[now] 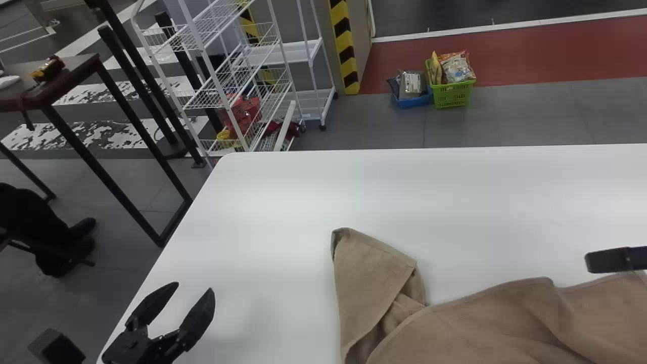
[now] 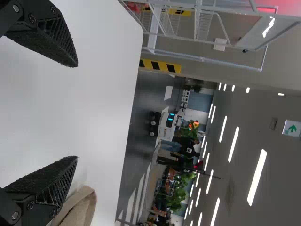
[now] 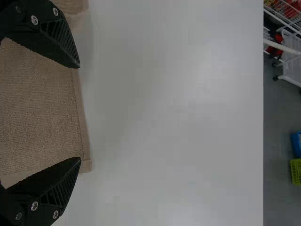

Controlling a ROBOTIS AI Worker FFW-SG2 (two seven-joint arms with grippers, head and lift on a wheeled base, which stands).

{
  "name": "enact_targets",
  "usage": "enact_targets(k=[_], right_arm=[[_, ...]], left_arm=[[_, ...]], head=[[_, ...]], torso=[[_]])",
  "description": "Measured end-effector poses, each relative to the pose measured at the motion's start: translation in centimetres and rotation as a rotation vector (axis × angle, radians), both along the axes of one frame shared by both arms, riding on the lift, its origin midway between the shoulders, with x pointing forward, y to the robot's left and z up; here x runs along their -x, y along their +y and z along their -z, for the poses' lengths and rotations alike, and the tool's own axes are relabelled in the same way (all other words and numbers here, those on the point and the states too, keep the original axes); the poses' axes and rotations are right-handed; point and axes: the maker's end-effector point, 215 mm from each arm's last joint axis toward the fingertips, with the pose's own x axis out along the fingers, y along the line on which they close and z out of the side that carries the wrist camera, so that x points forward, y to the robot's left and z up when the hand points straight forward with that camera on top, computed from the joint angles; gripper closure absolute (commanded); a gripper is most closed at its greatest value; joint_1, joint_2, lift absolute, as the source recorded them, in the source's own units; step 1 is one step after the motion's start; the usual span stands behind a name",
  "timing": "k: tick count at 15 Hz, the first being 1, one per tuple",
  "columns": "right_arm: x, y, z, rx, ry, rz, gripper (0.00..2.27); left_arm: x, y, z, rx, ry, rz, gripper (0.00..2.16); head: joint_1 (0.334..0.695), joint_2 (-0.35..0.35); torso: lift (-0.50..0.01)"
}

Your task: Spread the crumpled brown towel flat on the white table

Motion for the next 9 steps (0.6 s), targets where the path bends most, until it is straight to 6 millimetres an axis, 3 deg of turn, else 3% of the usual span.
enact_targets(k=[8, 9], right_arm=[[2.4, -0.3, 4.7, 0.067, 0.124, -0.012, 0.29], [2.6, -0.3, 5.0, 0.068, 0.134, -0.012, 0.42]], left_arm=[[0.0, 0.1, 0.3, 0.004, 0.002, -0.003, 0.12], [0.0, 0.1, 0.3, 0.004, 0.003, -0.003, 0.12]], head=[[0.695, 0.329], [0.695, 0.33]], torso=[[-0.123], [-0.123]])
